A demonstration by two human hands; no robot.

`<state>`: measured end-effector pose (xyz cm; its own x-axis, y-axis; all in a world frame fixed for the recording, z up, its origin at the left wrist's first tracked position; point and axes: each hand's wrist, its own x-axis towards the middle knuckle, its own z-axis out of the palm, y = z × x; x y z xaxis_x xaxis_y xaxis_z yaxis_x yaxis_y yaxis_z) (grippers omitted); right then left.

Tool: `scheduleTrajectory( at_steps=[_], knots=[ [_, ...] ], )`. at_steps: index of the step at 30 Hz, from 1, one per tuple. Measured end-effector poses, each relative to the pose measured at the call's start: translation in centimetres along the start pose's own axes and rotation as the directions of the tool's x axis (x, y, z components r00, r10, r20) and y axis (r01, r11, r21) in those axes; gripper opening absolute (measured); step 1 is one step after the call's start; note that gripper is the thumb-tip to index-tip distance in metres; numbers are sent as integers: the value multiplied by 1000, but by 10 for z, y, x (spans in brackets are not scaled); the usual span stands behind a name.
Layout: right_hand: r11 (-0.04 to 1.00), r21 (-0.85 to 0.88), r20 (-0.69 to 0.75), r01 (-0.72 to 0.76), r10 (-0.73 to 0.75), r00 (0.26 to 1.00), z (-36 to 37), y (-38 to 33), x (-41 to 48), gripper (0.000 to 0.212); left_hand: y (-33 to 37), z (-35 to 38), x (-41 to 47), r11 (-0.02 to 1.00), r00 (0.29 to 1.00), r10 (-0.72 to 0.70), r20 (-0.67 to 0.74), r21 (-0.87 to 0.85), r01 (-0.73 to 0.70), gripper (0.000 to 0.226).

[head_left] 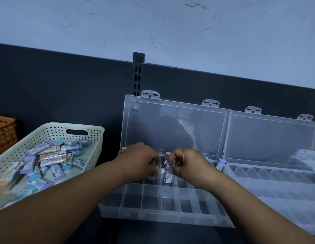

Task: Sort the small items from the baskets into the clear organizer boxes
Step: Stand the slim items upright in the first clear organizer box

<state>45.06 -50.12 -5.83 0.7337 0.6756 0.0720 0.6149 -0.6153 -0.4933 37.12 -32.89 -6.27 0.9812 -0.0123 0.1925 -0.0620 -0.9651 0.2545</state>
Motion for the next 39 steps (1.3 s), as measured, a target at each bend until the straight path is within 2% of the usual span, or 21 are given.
scheduleTrajectory(
  at_steps=[2,5,7,10,16,20,24,27,32,39],
  knots=[
    [999,-15,-33,39,-39,999,-6,-10,0,13,-3,-7,-5,1000,999,21,-38,-17,-22,21],
    [990,-57,-87,129,-134,987,-12,-34,2,11,-14,-25,-15,999,983,22,-181,-23,-27,26],
    [971,-122,-97,206,-218,971,-11,-52,5,17,-27,-39,-23,1000,963,-7,-269,-21,2,28],
    [931,-214,-75,294,-316,946,0,-81,12,32,-56,-57,-41,996,942,-76,-328,9,84,36],
    [848,-318,105,425,-414,904,30,-137,39,59,-119,-78,-86,939,908,-314,-276,52,340,50],
    [797,-355,207,489,-443,872,58,-173,58,70,-150,-79,-112,888,882,-448,-142,45,458,47],
    [780,-383,300,495,-402,865,85,-199,77,65,-167,-69,-122,888,890,-455,-34,61,456,20],
    [752,-448,367,484,-339,866,98,-211,91,53,-171,-65,-120,888,895,-446,8,127,441,23],
    [699,-524,455,487,-254,853,112,-219,109,36,-180,-62,-116,884,895,-443,59,198,424,13],
    [641,-572,524,512,-195,829,123,-221,118,61,-182,-62,-113,874,892,-449,54,232,426,14]
  ],
)
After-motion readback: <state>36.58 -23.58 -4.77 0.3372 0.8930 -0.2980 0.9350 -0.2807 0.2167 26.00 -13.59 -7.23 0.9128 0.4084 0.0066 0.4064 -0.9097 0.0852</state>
